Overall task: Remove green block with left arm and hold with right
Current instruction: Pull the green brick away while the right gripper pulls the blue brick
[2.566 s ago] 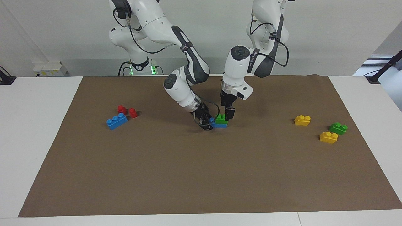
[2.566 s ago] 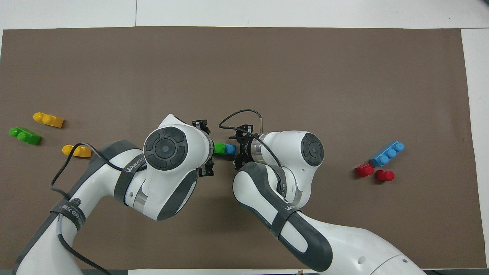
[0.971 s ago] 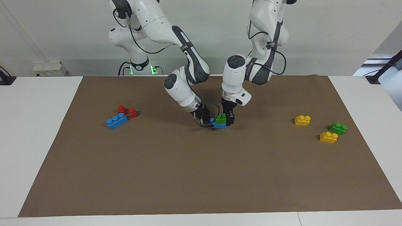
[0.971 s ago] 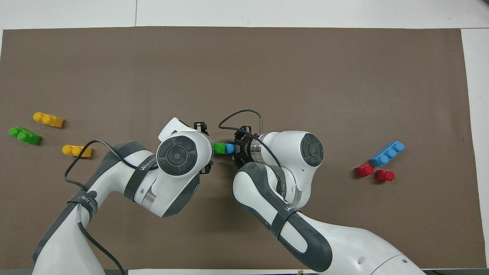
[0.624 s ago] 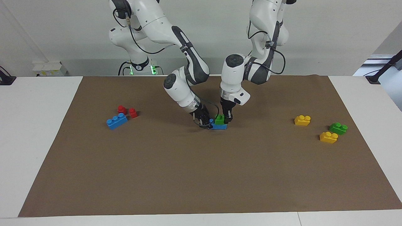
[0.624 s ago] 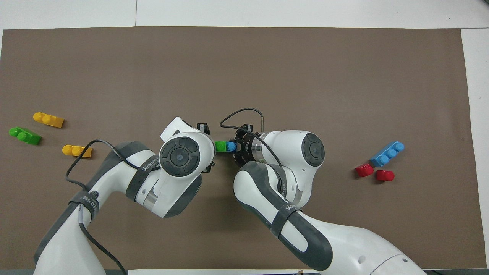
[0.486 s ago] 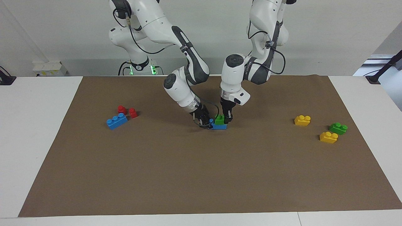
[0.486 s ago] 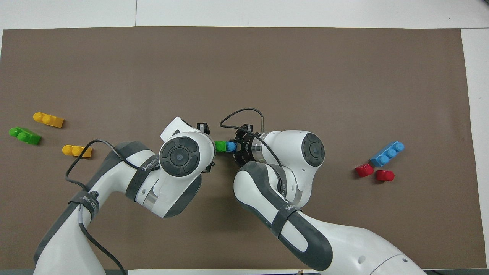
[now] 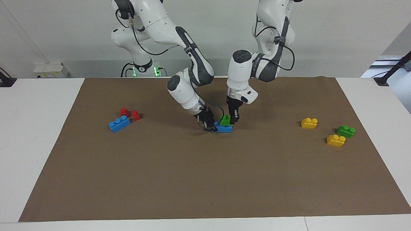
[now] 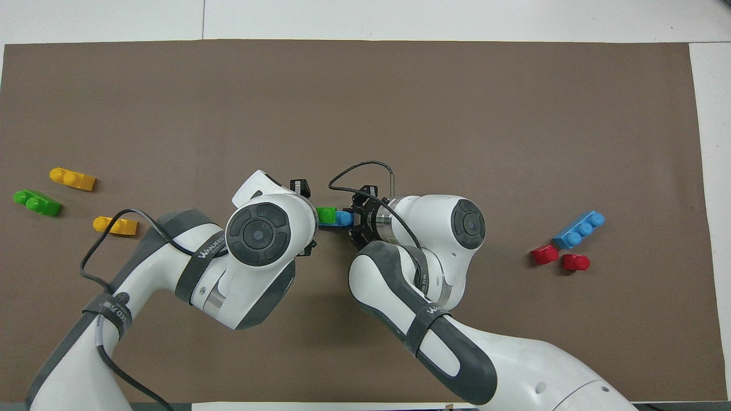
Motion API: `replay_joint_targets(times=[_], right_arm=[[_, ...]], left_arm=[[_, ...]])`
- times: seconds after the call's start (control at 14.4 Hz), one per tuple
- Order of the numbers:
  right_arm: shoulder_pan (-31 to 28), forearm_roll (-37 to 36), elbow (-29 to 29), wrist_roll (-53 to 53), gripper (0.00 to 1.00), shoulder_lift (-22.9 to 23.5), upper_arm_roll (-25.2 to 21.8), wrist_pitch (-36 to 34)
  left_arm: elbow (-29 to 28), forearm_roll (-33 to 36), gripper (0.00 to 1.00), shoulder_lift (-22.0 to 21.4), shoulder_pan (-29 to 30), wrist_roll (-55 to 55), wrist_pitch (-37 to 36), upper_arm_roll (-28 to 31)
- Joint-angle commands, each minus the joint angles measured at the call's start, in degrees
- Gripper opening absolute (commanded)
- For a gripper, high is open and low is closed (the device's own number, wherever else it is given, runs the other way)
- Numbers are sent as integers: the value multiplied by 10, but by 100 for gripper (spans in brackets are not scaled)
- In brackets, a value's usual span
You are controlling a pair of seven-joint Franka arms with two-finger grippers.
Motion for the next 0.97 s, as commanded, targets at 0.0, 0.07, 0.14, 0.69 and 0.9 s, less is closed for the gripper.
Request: replay_joint_targets(times=[0.0, 0.07, 0.14, 0.69, 0.9], right_arm=[[-23, 3, 9, -4, 0, -7, -3, -37], [-47, -9, 19, -11, 0, -16, -6, -81], [-81, -39, 25, -24, 0, -29, -6, -129], [-316, -157, 60, -191, 0, -61, -6, -313], [-396, -177, 46, -256, 0, -59, -5, -318]], left_arm=[[6, 7, 0, -41, 14, 20, -49, 5], [10, 6, 0, -49, 18, 32, -65, 4], [15, 0, 0, -56, 20, 51, -84, 6], [65, -59, 0, -109, 175, 353, -221, 9], [60, -73, 0, -109, 233, 466, -210, 10]])
